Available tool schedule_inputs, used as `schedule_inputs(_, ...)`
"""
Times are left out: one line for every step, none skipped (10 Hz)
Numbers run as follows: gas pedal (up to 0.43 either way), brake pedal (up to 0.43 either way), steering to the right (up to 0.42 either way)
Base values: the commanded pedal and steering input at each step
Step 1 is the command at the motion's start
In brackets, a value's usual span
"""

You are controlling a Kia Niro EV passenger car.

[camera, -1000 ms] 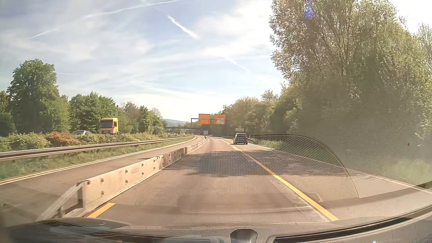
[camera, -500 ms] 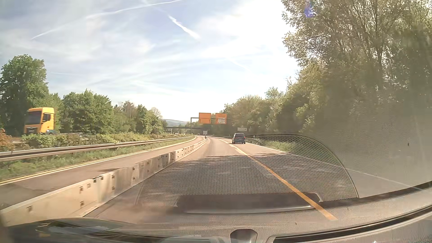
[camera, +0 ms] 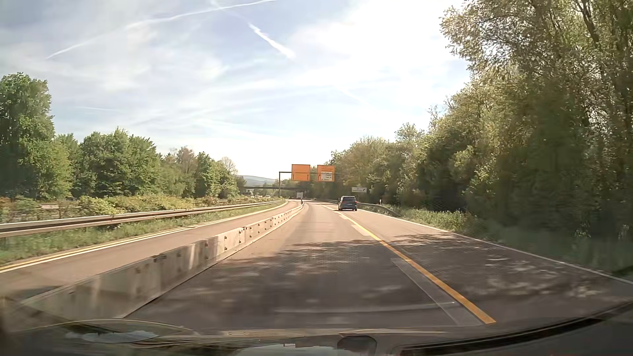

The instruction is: Follow the waypoints while adhering to traffic rules and regulations

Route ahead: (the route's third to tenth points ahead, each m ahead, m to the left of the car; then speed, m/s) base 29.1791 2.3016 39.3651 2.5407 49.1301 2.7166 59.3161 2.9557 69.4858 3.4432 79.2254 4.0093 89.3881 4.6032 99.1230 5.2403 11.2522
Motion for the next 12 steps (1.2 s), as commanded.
schedule_inputs(0.118, 0.000, -0.004)
schedule_inputs(0.118, 0.000, -0.004)
schedule_inputs(0.118, 0.000, -0.004)
schedule_inputs(0.118, 0.000, -0.004)
schedule_inputs(0.118, 0.000, -0.004)
schedule_inputs(0.118, 0.000, -0.004)
schedule_inputs(0.118, 0.000, -0.004)
schedule_inputs(0.118, 0.000, -0.004)
schedule_inputs(0.118, 0.000, -0.004)
schedule_inputs(0.118, 0.000, -0.004)
schedule_inputs(0.118, 0.000, -0.004)
schedule_inputs(0.118, 0.000, -0.004)
